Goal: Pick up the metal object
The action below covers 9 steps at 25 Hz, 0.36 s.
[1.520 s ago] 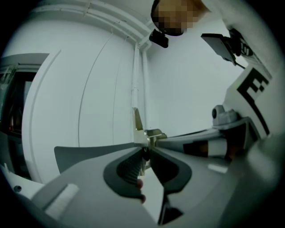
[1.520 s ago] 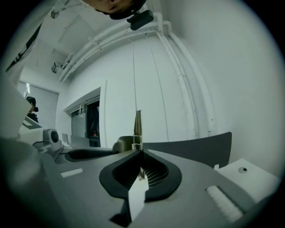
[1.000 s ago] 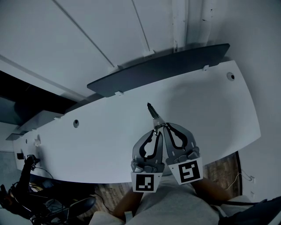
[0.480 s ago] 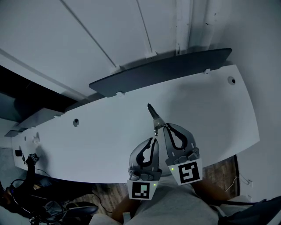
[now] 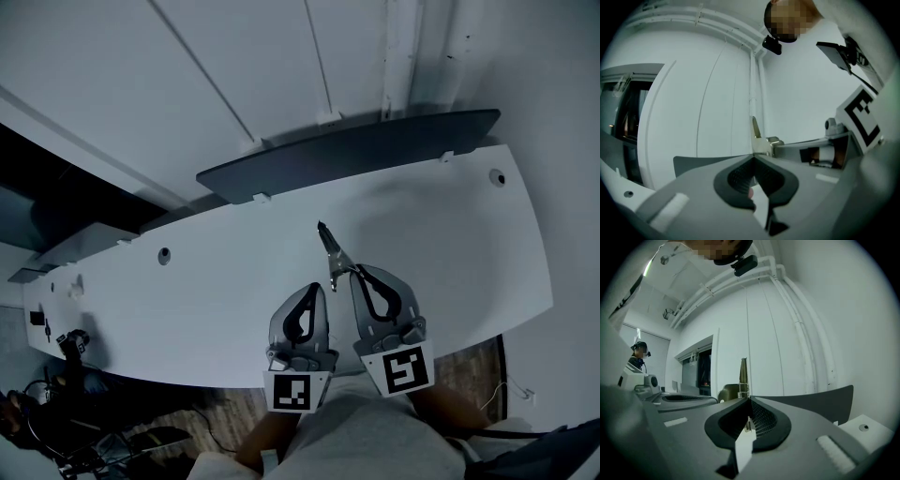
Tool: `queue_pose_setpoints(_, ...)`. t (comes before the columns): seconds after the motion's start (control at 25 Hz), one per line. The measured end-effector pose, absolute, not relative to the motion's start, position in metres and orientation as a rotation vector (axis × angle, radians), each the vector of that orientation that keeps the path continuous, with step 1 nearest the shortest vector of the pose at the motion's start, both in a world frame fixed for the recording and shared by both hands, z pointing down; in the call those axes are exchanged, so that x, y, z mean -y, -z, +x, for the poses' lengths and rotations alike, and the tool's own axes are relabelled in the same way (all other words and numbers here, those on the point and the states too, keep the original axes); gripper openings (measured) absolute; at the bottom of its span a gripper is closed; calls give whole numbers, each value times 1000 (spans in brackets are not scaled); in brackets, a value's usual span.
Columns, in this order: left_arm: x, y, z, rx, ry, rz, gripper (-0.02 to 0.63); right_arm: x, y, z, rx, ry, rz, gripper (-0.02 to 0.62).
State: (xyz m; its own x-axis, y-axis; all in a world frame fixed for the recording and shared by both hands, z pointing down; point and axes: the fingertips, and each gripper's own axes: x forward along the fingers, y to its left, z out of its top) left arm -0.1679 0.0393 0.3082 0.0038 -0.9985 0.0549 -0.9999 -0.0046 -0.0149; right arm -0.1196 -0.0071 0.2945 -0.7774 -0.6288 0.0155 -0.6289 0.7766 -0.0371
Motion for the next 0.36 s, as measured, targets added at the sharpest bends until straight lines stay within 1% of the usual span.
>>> queue_pose_setpoints(0.36, -42, -312, -170, 2196, -112, 2193, -2, 3, -294, -114, 2959, -78, 1064, 6)
